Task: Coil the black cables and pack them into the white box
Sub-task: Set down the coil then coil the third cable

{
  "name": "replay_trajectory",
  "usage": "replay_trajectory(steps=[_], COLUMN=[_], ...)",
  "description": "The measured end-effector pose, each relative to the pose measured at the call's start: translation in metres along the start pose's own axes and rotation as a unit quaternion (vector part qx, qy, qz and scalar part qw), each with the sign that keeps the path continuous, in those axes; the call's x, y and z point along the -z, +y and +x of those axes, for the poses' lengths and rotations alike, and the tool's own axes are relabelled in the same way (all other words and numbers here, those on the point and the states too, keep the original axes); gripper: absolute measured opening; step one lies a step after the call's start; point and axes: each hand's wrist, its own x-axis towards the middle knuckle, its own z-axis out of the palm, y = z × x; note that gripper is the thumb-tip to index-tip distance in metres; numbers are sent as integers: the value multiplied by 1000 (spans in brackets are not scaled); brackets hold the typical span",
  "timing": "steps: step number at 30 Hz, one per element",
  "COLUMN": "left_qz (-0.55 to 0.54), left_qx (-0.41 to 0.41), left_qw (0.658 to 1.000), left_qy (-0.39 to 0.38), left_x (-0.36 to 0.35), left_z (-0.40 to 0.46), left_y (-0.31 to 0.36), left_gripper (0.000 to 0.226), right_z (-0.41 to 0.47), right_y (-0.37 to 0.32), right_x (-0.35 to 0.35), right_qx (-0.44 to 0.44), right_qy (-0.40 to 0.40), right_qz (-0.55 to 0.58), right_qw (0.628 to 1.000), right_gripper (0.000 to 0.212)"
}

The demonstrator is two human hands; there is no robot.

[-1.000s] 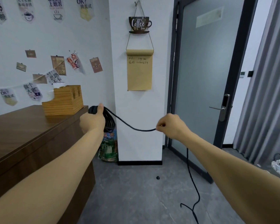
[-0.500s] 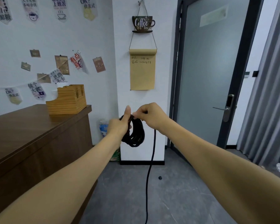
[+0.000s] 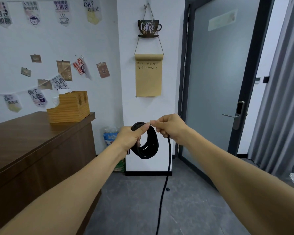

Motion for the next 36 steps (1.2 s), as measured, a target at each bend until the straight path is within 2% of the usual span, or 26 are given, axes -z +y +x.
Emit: replay_trajectory(steps=[3, 7, 13, 16, 18, 21, 24, 26, 29, 33, 35, 36], left_qz=[-41, -83, -85, -50, 24, 121, 191, 220, 216, 176, 89, 31], left_qx=[23, 53, 64, 57, 28, -35, -64, -75, -65, -28, -1, 19], left_qw=[999, 991, 978, 971, 965, 952, 941, 936, 947, 971, 991, 997], left_qy=[14, 90, 182, 227, 260, 277, 272, 265, 229, 156, 96, 66], left_x=[8, 31, 61, 56, 50, 38, 25, 17, 10, 5, 0, -4], left_z=[4, 12, 18, 18, 15, 11, 10, 9, 5, 4, 1, -3], left_y=[-1, 0, -1, -1, 1, 7, 11, 13, 17, 13, 10, 10], left_gripper=[40, 42, 46, 49, 50, 48, 56, 59, 56, 62, 64, 58], right_z=[0, -1, -5, -1, 1, 0, -7, -12, -17, -18, -16, -15], right_y=[12, 35, 57, 53, 45, 21, -3, -15, -20, -14, -11, -9], right_x=[7, 26, 51, 44, 37, 21, 0, -10, -11, -7, -9, -10], right_qx=[-14, -41, -54, -8, 38, 99, 164, 200, 205, 171, 166, 160], right_qy=[1, 38, 101, 126, 135, 83, -29, -97, -137, -128, -106, -89], right_qz=[16, -21, -80, -165, -278, -419, -479, -466, -373, -209, -155, -139], right_qw=[1000, 998, 990, 978, 950, 899, 862, 856, 894, 954, 968, 973], right_gripper=[25, 23, 13, 10, 11, 15, 21, 25, 16, 10, 13, 15])
